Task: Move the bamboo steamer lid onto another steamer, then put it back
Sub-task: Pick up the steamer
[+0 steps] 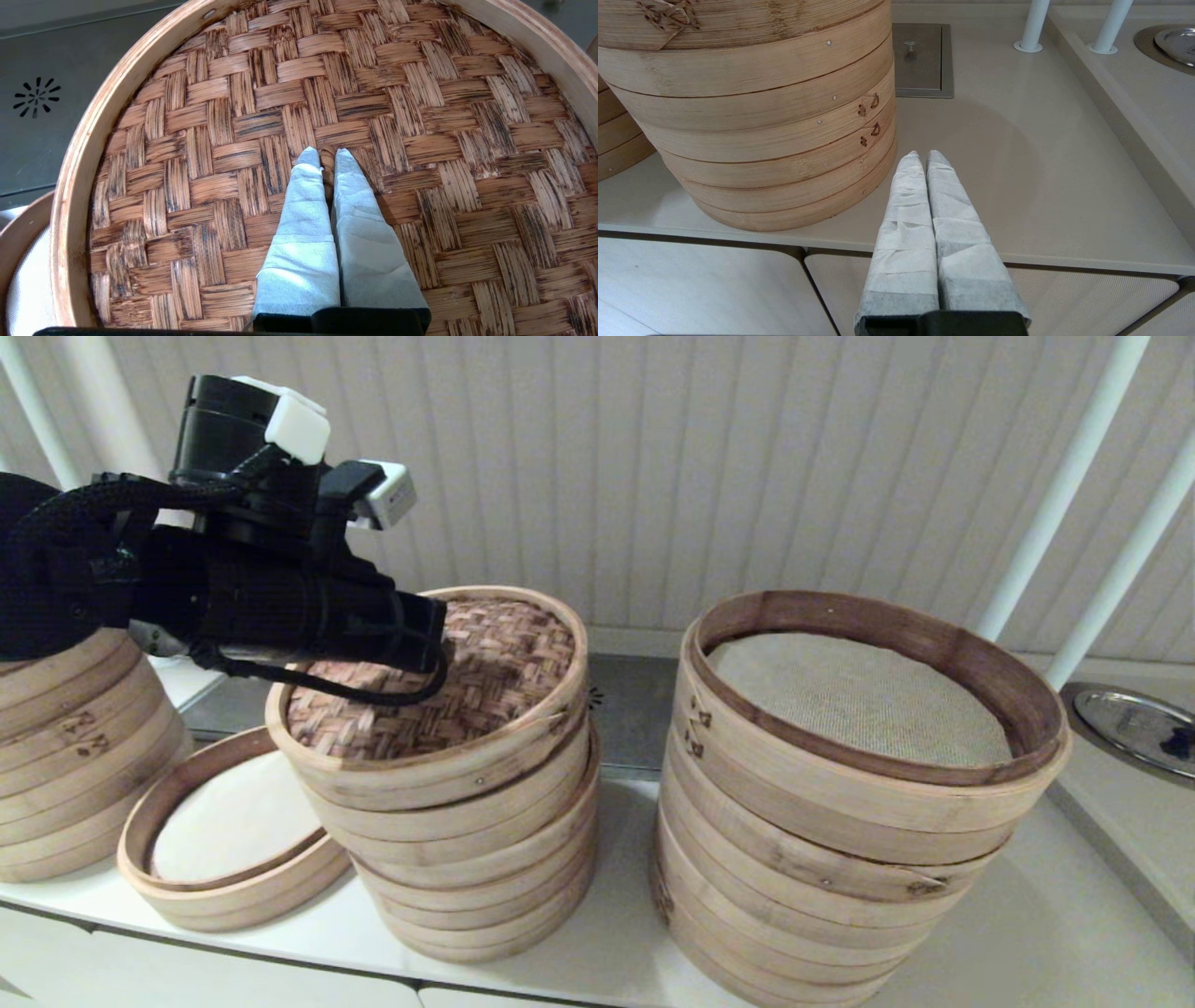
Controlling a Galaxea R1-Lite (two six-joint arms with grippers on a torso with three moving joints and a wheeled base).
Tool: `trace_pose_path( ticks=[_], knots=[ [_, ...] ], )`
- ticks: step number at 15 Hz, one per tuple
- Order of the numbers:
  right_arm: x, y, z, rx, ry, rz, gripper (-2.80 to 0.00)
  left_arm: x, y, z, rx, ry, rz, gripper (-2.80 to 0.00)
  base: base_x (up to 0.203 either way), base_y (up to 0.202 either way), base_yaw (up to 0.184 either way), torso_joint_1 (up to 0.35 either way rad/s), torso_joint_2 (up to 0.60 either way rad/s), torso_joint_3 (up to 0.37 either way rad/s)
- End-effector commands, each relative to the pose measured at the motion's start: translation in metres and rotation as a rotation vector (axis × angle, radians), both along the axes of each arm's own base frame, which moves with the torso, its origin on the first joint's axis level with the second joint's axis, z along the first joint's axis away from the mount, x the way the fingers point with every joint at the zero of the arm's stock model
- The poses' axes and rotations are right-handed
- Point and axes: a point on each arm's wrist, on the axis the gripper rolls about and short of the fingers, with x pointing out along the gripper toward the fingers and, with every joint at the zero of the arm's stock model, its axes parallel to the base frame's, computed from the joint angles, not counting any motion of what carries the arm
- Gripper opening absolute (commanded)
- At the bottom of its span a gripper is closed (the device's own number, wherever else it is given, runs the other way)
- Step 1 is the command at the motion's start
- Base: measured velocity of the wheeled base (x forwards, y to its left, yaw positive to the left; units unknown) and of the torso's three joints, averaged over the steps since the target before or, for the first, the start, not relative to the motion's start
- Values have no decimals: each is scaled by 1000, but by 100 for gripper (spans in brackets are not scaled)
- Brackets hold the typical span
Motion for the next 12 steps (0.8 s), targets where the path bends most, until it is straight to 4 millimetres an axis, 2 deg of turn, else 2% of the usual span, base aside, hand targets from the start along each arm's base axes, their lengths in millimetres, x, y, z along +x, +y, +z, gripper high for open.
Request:
trace_pose_path(
  ticks=[1, 12],
  knots=[
    [0, 0, 0, 0, 2, 0, -280, -3, 2, 4, -5, -10, 1, -280, 0, 0, 0, 0, 0, 0],
    [0, 0, 0, 0, 2, 2, -280, -13, 9, 16, -23, -47, 10, -280, 0, 0, 0, 0, 0, 0]
  ],
)
